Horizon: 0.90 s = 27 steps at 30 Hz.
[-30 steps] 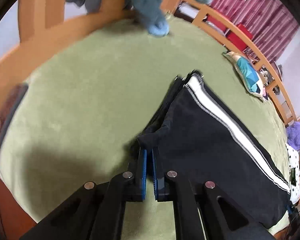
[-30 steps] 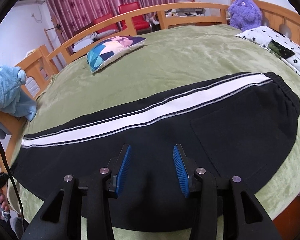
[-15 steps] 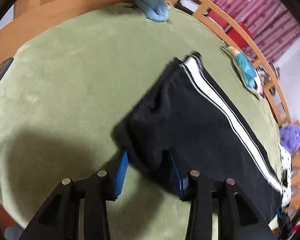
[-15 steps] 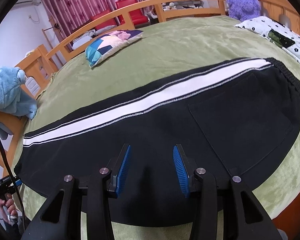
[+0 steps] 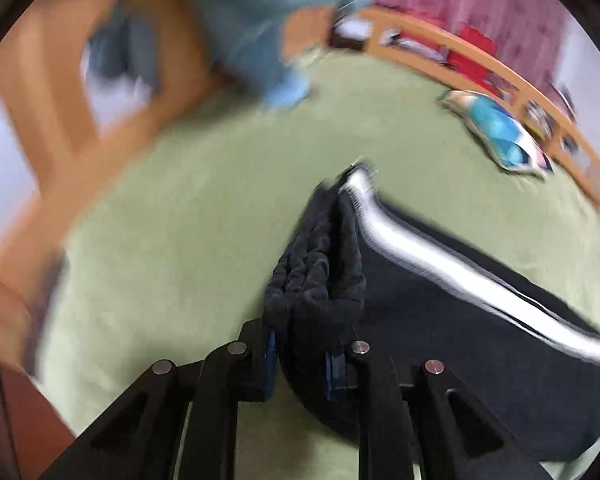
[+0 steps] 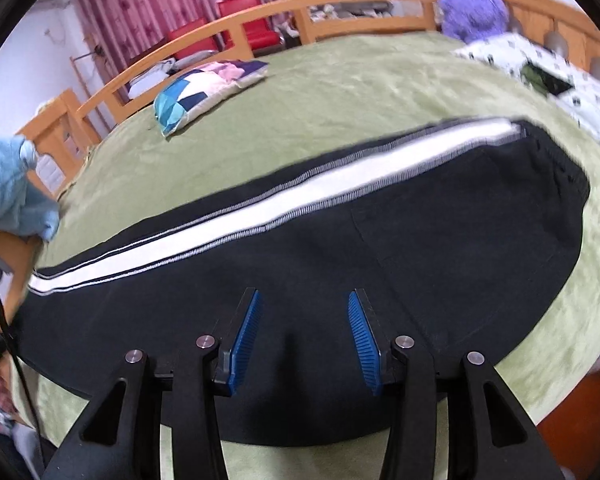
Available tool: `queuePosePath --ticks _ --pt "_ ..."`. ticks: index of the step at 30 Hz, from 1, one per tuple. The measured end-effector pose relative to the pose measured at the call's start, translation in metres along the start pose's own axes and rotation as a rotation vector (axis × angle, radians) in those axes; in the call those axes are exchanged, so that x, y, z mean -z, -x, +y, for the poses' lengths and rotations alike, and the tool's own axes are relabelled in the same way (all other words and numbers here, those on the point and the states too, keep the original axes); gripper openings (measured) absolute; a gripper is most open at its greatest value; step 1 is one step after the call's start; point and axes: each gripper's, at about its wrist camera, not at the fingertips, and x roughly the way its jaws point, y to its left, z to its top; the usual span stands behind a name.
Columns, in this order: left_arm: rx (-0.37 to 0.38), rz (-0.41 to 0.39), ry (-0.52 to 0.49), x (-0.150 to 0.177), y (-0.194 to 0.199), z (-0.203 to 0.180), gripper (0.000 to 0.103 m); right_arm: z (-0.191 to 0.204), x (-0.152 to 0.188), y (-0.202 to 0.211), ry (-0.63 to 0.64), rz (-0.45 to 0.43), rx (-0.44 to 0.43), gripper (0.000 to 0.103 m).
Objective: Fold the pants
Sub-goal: 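Grasp the pant hem with the left tool and fold it toward the waistband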
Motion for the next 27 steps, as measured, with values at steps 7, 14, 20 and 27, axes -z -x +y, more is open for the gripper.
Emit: queuePosePath --ticks 7,14,20,27 --pt "0.049 -0.179 -0.345 -0.009 0.112 -0.162 0.016 -0.021 -0.023 0.016 0.056 -0.14 0.071 0.045" --pt "0.289 -0.142 -0.531 0.057 0.148 -0.339 0.016 -0.104 -0.017 0.028 -0.088 -0.128 0.031 0.045" --pt "0.515 0.194 -0.561 0.127 0.097 -0.404 0.022 -0.14 -0.01 0.027 -0.155 -0.114 0.042 0.045" --pt "0.583 0.201 -0.431 0.123 0.093 -0.334 0.07 -0.124 -0.007 0.02 -0.12 -0.075 -0.068 0.049"
